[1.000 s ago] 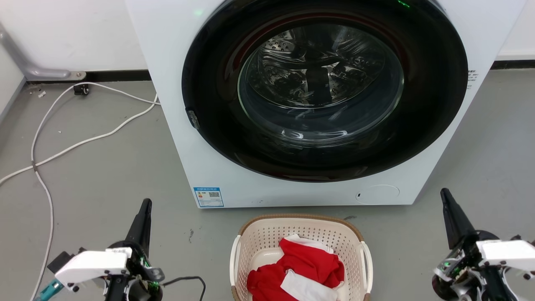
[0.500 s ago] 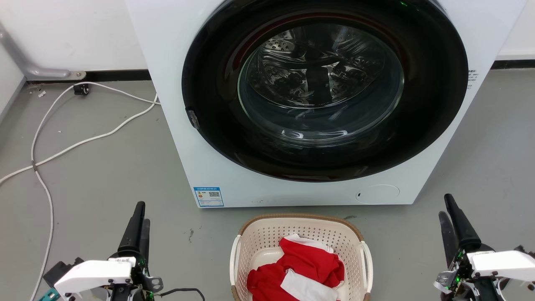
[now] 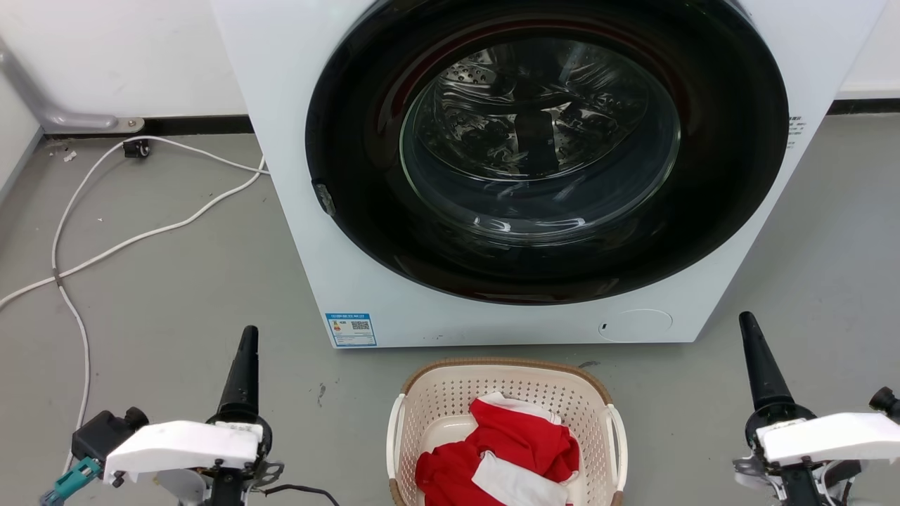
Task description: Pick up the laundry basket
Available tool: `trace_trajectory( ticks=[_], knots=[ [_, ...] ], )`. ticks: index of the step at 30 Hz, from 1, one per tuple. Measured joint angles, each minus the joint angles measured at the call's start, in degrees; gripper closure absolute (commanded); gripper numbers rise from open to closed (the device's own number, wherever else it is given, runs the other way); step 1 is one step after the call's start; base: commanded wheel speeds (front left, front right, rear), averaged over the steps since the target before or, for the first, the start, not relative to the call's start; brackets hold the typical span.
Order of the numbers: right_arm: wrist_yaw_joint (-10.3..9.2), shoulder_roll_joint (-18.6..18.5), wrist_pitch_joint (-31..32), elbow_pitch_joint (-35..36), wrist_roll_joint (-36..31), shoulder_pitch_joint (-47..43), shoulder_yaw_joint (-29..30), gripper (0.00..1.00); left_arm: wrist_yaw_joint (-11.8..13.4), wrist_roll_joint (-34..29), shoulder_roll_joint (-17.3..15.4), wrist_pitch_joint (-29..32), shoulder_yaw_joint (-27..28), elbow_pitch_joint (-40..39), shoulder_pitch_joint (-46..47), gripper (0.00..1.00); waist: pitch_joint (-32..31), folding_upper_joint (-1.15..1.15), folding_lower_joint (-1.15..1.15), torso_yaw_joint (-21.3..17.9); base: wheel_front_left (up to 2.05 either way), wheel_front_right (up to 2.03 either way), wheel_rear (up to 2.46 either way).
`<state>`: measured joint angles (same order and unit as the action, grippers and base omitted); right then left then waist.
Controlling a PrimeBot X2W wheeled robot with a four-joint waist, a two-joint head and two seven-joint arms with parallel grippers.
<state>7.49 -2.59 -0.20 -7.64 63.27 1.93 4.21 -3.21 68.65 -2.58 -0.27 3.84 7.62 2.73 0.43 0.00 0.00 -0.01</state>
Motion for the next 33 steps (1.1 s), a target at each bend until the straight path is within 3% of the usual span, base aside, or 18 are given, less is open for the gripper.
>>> trace_trajectory(
  ticks=[11,33],
  knots=[
    [0.00,-0.01,-2.38,2.55,-12.57,-1.39,-1.09,0.00,1.19,-11.21,-0.02,-2.32,-2.10,-2.89,-0.49,0.00,0.05,0.00,0.00,0.00,0.00,0.00,0.00],
    [0.00,-0.03,-6.38,6.27,-30.77,-3.28,-2.92,0.00,1.96,-27.81,-0.09,-6.35,-4.16,-6.45,-2.31,0.00,0.54,0.00,0.00,0.09,0.00,0.00,0.00]
  ],
)
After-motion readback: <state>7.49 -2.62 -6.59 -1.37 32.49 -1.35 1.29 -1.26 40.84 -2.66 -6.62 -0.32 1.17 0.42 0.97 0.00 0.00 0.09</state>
